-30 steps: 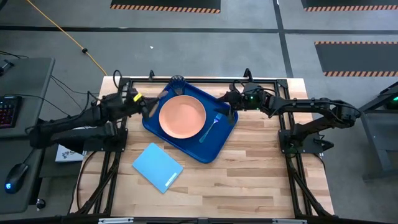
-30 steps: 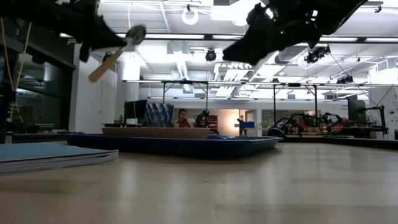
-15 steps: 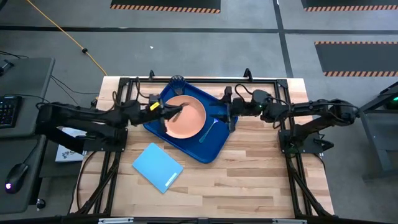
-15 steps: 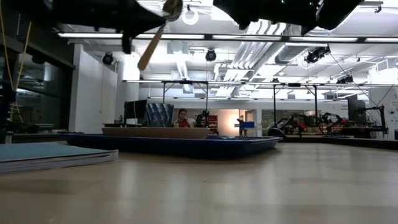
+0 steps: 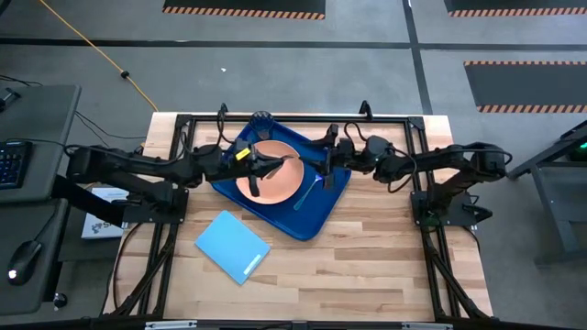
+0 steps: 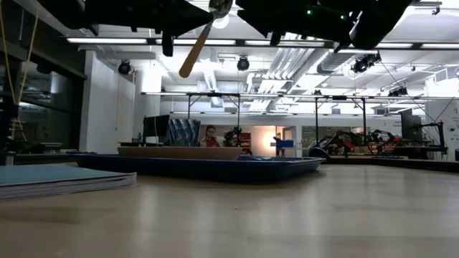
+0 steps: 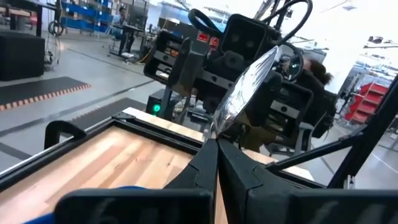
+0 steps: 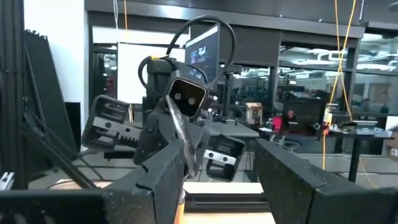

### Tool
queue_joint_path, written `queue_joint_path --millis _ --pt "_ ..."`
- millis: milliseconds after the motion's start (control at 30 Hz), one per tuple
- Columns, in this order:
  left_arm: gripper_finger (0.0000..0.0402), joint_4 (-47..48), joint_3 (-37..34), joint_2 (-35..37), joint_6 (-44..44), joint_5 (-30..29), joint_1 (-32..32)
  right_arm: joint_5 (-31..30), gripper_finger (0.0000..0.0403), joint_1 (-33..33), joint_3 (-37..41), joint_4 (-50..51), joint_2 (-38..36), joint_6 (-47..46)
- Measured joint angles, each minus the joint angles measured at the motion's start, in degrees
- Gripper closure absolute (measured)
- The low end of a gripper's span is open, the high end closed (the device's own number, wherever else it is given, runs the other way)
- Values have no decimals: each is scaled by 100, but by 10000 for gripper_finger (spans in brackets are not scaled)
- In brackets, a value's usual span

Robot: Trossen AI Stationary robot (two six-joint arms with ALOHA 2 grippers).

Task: Pick and place plate/cup/fork/spoon on tray
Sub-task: Put the orange spoon on the blue serving tray to the right of the blue fork

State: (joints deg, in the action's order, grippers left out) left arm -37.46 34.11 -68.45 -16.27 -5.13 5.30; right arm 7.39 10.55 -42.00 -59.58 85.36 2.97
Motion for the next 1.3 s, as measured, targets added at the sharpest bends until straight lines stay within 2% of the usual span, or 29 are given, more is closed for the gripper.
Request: queue_joint_path --millis 167,467,700,867,1100,1300 --pt "401 -145 0 -122 -202 222 0 482 214 -25 -96 97 46 -62" --pt "401 -357 50 -333 -236 367 -9 462 214 -121 -937 930 652 -11" --pt "401 26 52 -122 -127 466 -9 493 220 -112 -1030 1101 613 4" --pt "401 145 52 10 -112 441 -9 499 270 -112 -1032 1140 608 30" --pt "401 293 52 5 8 233 -9 474 387 -112 -1026 1205 608 -31" --pt "397 463 55 22 457 -13 -17 480 396 -11 -1021 1507 490 -145"
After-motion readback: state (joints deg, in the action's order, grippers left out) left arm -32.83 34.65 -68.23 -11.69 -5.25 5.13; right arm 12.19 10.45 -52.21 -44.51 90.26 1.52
